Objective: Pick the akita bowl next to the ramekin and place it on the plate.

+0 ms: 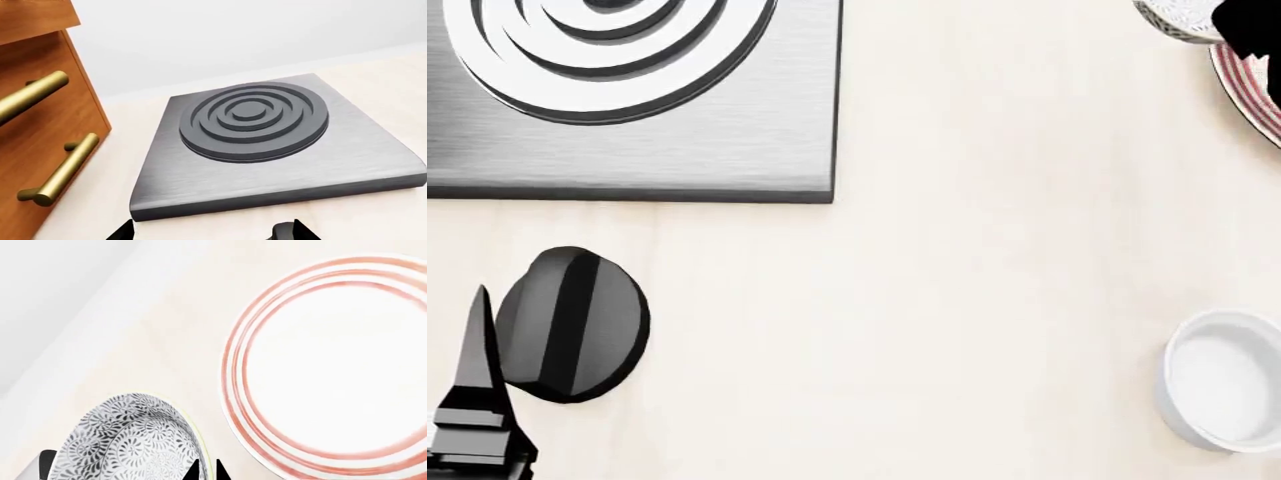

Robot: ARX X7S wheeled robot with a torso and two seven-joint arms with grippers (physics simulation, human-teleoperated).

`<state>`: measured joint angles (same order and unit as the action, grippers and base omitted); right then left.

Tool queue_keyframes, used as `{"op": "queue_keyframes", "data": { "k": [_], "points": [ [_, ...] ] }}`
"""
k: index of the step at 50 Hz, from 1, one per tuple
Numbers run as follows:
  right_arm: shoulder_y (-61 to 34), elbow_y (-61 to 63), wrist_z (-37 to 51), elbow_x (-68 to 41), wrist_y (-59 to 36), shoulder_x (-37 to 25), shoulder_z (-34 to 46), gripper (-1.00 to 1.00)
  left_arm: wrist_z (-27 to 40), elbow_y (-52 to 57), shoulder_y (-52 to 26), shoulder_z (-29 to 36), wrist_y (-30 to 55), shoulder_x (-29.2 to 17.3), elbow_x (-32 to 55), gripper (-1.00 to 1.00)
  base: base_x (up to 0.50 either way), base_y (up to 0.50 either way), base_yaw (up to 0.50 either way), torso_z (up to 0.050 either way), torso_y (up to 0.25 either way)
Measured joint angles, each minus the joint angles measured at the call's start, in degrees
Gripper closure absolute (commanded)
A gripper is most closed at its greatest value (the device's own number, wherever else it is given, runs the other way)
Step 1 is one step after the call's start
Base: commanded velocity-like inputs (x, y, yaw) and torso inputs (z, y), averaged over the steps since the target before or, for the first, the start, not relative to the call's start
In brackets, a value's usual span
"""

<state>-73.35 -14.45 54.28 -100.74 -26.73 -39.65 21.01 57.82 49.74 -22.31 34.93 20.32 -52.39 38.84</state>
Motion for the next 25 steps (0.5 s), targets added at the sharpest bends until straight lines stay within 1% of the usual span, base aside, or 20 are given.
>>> {"op": "queue_keyframes", "data": {
  "k": [25],
  "points": [
    [-2.80, -5.55, -0.20, 0.88, 0.37, -0.73, -0.30, 1.00, 0.17, 0.05, 0.28, -0.23, -0.33, -0.40, 0.01, -1.00, 0.00, 0.00, 0.00, 0.000, 0.000]
  ]
}}
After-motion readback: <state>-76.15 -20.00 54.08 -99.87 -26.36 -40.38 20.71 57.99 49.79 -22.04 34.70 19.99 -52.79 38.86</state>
